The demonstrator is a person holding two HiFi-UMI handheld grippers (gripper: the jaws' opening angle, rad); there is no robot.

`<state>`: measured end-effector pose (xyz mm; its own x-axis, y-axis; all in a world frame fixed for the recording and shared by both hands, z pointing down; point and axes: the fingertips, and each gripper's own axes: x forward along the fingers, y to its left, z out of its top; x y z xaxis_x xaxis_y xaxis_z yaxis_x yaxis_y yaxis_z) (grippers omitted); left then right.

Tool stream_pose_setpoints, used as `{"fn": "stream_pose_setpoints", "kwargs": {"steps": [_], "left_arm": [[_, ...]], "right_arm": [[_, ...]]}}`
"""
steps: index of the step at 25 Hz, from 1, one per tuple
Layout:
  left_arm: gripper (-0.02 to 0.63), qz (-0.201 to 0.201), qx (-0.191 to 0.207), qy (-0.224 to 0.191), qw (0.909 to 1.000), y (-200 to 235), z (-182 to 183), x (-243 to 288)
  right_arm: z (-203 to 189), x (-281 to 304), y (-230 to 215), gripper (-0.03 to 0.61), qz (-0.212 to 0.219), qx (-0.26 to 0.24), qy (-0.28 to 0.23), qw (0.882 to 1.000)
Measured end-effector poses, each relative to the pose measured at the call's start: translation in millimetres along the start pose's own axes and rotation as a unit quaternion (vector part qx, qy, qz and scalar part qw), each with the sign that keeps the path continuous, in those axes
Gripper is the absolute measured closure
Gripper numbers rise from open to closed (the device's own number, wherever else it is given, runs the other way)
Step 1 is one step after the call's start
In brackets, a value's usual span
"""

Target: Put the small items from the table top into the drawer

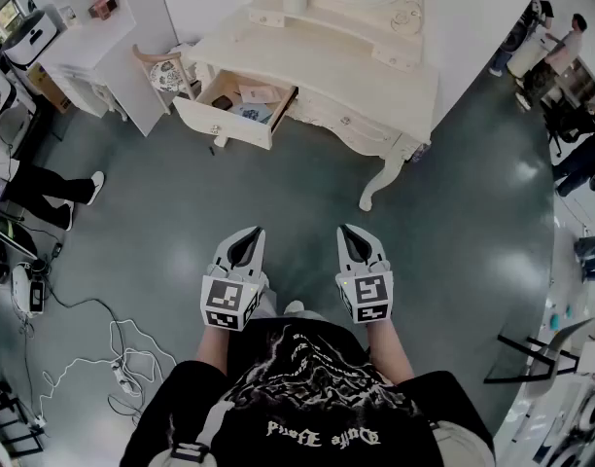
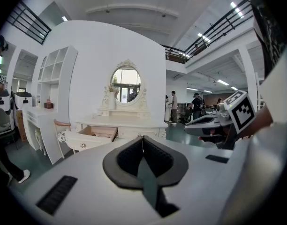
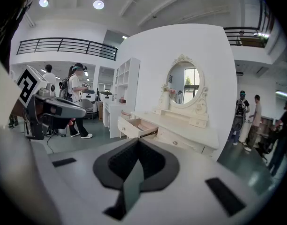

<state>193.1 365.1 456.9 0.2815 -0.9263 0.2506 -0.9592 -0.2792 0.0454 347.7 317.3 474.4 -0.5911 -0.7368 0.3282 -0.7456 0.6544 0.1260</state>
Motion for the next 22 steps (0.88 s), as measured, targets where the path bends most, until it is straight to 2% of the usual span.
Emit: {"fn": "stream_pose_setpoints", "kwargs": {"steps": [10, 22], "left_arm": [[0.598, 0.004, 0.009, -0.001, 1.0000, -10, -1, -3], [0.598, 0.003, 0.017, 0.014, 0.9998, -4, -15, -6]], "right_arm": [[-5, -5, 3, 0.569, 0.009, -0.012, 0.005, 1.000], [-8, -1, 10, 0.568, 0.007, 0.004, -0.010, 1.000]]}}
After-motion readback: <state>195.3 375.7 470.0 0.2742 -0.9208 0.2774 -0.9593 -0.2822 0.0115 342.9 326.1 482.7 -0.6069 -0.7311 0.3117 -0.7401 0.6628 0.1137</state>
